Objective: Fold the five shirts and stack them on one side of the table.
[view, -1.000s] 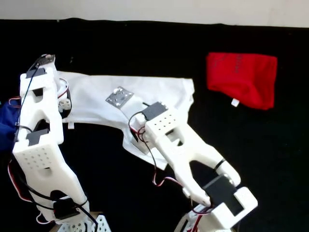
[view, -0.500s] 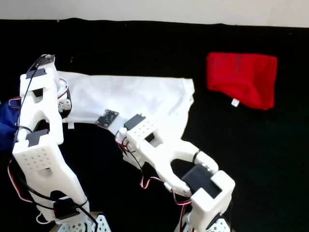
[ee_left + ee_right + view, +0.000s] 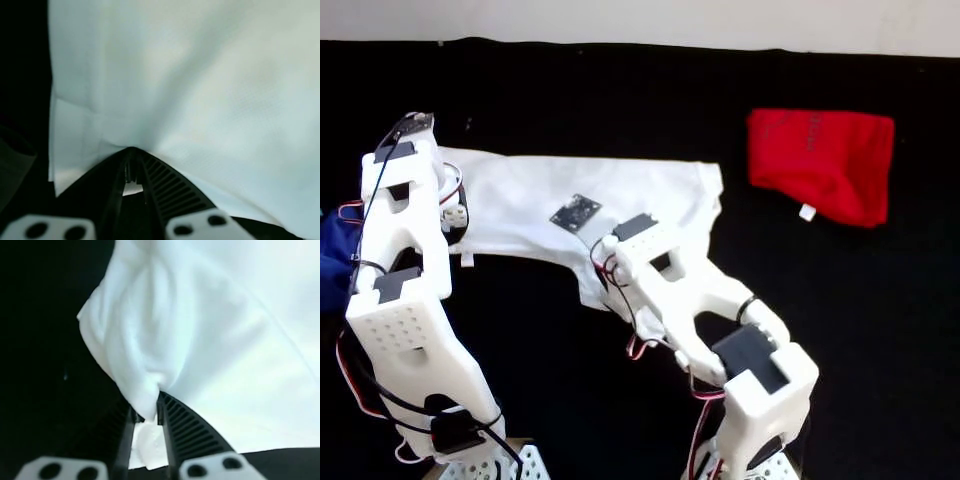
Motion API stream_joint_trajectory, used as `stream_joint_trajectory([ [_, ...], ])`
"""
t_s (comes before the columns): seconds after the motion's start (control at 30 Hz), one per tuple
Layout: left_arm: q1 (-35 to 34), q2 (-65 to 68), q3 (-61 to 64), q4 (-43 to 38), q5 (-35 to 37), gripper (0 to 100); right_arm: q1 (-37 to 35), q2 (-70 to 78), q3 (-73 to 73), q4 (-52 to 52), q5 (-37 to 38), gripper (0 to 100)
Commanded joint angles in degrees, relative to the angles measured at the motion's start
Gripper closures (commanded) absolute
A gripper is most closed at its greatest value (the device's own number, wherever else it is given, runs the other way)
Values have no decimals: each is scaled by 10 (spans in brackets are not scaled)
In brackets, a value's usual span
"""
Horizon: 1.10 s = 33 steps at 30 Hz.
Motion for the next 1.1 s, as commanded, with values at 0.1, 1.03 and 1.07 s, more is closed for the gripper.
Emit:
stream_joint_trajectory([
  [0.1, 5, -1, 0, -22, 5, 992, 59, -22, -124, 80, 15, 993],
  [1.03, 5, -1, 0, -22, 5, 992, 240, 378, -916, 195, -232, 788],
  [1.07, 5, -1, 0, -22, 5, 992, 239, 378, -926, 217, -230, 780],
])
